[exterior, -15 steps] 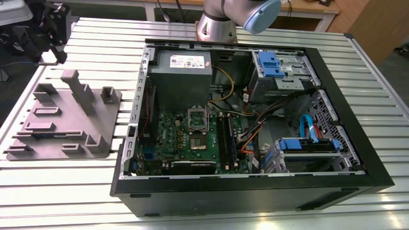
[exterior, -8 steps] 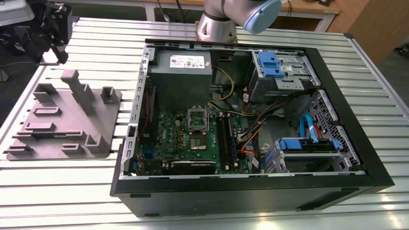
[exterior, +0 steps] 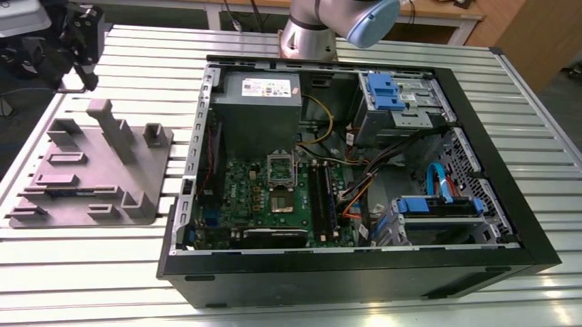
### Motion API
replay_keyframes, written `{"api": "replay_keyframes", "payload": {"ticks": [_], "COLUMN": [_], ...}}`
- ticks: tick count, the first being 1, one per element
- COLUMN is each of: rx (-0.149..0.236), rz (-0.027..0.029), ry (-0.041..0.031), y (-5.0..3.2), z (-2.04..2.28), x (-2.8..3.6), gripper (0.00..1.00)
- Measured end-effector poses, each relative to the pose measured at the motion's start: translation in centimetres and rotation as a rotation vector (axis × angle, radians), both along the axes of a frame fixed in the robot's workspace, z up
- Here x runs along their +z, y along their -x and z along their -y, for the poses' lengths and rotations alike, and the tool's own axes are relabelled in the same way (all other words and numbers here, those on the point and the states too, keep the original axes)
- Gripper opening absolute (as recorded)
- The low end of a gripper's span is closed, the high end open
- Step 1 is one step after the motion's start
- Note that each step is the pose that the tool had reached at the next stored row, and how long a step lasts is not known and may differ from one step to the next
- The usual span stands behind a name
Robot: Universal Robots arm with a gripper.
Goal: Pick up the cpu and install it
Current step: 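Pick up the cpu and move it towards the insertion slot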
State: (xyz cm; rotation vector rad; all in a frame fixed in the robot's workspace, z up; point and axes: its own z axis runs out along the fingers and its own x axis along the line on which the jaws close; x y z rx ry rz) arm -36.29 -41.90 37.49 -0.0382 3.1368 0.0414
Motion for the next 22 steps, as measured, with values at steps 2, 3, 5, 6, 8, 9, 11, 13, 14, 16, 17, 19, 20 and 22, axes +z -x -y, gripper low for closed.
{"api": "replay_keyframes", "payload": {"ticks": [2,3,5,6,8,9,11,13,14,16,17,19,20,22], "rx": [0.0,0.0,0.0,0.0,0.0,0.0,0.0,0.0,0.0,0.0,0.0,0.0,0.0,0.0], "rz": [0.0,0.0,-0.0001,0.0,0.0,0.0,-0.0001,0.0,0.0,0.0,0.0,-0.0001,0.0,0.0], "ry": [0.0,0.0,0.0,0.0,0.0,-0.0001,0.0,0.0,0.0,0.0,0.0,0.0,0.0,0.0], "y": [-0.04,-0.05,-0.09,-0.13,-0.19,-0.23,-0.29,-0.36,-0.38,-0.44,-0.47,-0.52,-0.55,-0.61], "z": [0.0,0.0,0.0,0.0,0.0,0.0,0.0,0.0,0.0,0.0,0.0,0.0,0.0,0.0], "x": [0.0,-0.01,-0.01,-0.01,-0.02,-0.03,-0.02,-0.03,-0.03,-0.03,-0.03,-0.03,-0.03,-0.04], "gripper": [0.47,0.47,0.47,0.47,0.47,0.47,0.47,0.47,0.47,0.47,0.47,0.47,0.47,0.47]}}
